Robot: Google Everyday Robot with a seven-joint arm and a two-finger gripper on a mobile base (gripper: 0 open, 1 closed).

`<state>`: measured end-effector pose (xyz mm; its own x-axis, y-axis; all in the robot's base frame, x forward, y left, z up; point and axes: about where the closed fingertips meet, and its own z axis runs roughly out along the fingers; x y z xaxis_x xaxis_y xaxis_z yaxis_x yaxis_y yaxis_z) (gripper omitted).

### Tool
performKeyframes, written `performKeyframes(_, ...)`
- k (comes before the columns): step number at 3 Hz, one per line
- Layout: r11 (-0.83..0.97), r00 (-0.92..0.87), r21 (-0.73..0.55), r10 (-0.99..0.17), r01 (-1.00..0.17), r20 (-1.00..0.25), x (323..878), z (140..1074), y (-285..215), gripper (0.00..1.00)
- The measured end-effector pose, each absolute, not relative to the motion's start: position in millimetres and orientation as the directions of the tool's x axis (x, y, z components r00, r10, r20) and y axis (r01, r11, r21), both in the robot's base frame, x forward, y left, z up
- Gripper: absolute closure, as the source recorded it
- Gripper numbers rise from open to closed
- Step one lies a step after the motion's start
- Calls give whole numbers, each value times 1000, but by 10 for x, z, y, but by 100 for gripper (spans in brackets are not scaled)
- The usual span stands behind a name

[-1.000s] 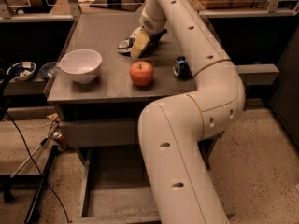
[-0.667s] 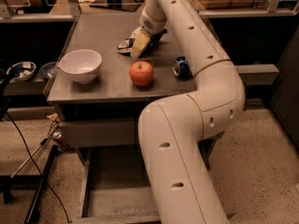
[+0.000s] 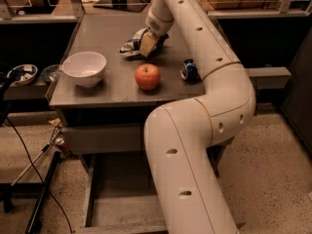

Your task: Place blue chip bag into middle drawer

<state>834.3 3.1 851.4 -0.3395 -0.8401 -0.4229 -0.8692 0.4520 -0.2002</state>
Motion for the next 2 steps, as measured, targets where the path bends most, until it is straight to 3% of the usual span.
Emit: performKeyframes(2, 452, -340, -200, -840, -869, -423, 8343, 8514, 31, 96)
